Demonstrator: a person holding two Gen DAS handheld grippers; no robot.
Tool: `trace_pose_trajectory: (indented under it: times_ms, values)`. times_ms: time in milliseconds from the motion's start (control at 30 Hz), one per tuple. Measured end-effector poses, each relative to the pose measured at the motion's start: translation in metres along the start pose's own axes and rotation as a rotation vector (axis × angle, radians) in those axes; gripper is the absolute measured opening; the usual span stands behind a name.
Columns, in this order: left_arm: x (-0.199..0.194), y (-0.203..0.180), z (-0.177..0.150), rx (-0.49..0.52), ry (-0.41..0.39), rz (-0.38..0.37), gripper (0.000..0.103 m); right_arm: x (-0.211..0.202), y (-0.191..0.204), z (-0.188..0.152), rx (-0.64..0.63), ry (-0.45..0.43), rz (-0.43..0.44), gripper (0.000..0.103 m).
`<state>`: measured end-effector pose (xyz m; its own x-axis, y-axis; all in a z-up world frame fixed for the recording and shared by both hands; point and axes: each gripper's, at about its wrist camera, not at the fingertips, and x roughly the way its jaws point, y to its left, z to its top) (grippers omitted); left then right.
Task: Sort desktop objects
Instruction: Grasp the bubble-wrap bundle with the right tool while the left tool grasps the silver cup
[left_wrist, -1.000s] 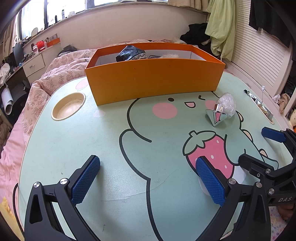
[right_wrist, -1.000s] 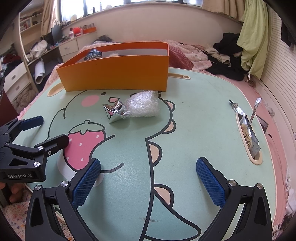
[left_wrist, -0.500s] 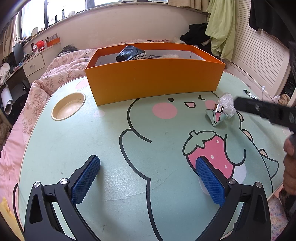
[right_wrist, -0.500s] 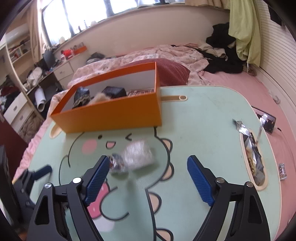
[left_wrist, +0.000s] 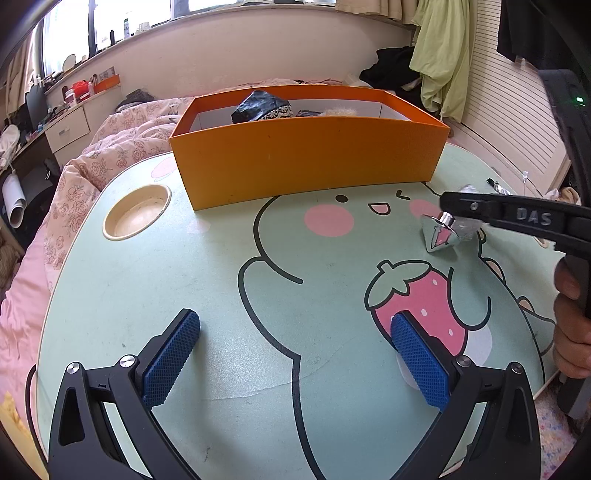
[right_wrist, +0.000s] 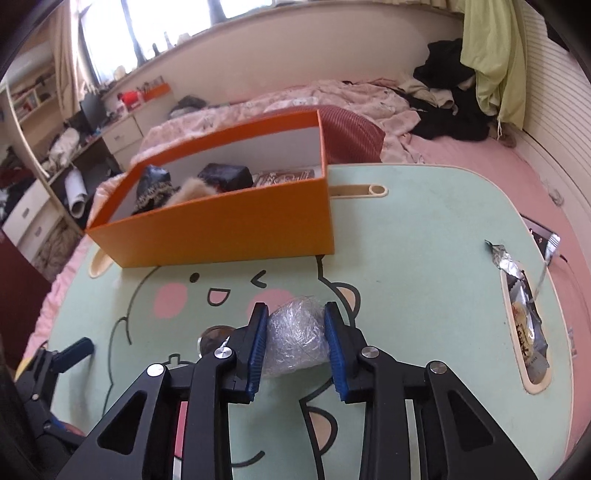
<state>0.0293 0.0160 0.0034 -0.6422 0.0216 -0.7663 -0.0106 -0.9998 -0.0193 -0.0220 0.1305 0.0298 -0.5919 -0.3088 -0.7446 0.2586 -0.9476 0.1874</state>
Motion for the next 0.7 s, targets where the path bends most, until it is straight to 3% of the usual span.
trace_pose_trajectory:
  times_ms: [167,400,433,500,533,700]
  values:
    - [0.000,0.000,0.000,0.000,0.000,0.000,0.103,-0.037,-0.009,-0.016,-0.032,-0.067,-0.004,0.029]
    - [0.000,0.000,0.000,0.000,0.000,0.000,0.103,-0.040,-0.019,-0.052,-0.121,-0.045,-0.097,0.030]
    - [0.000,0.000,0.000,0.000,0.000,0.000,0.103,-0.040,-0.018,-0.055,-0.133,-0.059,-0.107,0.034]
    - [0.000,0.000,0.000,-0.002,-0.001,0.002,0.103,-0.033,-0.017,-0.058,-0.141,-0.051,-0.132,0.062]
    - [0.000,0.000,0.000,-0.001,0.000,0.003,0.103,-0.031,-0.016,-0.059,-0.147,-0.058,-0.148,0.066]
    - [0.000,0.000,0.000,-0.001,-0.001,0.003,0.103,-0.029,-0.017,-0.061,-0.151,-0.068,-0.132,0.071]
